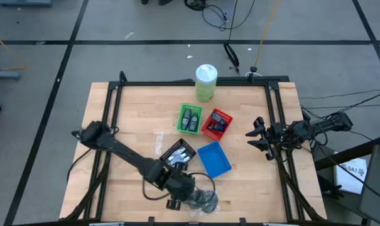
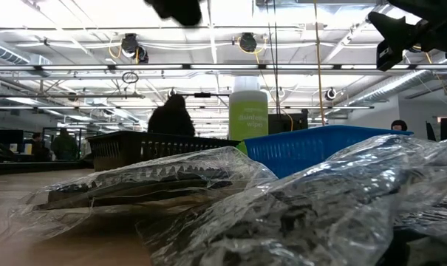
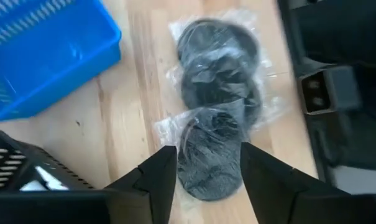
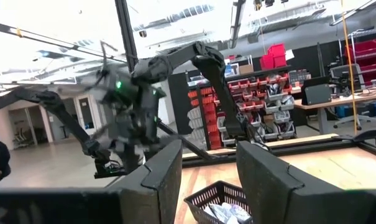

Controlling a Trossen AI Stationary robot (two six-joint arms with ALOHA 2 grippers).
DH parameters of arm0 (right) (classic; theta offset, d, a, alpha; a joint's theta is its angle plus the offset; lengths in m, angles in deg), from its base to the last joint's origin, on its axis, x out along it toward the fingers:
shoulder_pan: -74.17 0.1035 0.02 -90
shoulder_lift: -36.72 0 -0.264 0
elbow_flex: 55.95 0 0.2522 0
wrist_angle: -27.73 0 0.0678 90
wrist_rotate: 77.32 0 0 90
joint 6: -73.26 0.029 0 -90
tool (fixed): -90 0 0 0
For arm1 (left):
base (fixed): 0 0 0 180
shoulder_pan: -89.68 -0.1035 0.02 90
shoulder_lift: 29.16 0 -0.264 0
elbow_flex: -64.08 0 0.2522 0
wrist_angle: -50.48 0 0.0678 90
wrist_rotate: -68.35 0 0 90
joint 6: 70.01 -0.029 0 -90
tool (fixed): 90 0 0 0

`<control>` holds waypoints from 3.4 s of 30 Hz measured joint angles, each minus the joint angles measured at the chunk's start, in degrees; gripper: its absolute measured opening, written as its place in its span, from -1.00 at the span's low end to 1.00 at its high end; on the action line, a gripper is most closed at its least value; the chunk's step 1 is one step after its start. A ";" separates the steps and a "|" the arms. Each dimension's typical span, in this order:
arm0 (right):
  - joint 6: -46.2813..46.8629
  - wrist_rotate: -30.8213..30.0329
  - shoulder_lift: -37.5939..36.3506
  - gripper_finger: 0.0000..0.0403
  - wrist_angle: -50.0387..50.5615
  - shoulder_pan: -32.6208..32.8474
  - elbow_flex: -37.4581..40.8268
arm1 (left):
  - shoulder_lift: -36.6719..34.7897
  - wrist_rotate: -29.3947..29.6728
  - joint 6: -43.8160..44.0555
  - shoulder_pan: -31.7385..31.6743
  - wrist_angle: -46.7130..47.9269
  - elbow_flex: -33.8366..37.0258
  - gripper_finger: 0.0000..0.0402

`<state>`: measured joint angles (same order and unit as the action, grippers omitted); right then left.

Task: Pick & Place Travel size toiletries
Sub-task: Put the left black hairbrush into the blue bin

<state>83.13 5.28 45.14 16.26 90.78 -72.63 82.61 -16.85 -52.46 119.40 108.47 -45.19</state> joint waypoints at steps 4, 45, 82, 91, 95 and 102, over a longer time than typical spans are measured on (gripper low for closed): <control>-0.02 0.00 0.00 -0.30 0.21 -0.01 0.02 | 3.95 0.12 6.20 -0.37 -0.30 0.02 -0.03; -0.04 -0.02 0.15 -0.30 1.39 -0.01 0.01 | 14.24 13.58 7.19 9.79 -7.02 0.31 0.01; -0.02 0.15 0.46 -0.30 1.47 0.00 0.00 | 16.21 15.57 14.67 8.83 -3.75 0.21 -0.96; -0.02 0.13 0.46 -0.30 1.53 0.00 0.00 | 16.21 15.66 12.73 8.91 -0.96 -2.46 -0.99; -0.02 0.13 0.46 -0.30 1.51 0.00 0.00 | 16.21 15.92 10.44 8.83 0.41 -4.55 -0.99; -0.02 0.09 0.44 -0.30 1.49 0.00 0.02 | 16.19 19.52 4.94 8.81 6.18 -11.20 -0.99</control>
<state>83.11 5.37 45.58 17.74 90.78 -72.61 98.80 2.67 -47.53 128.21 114.66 -56.39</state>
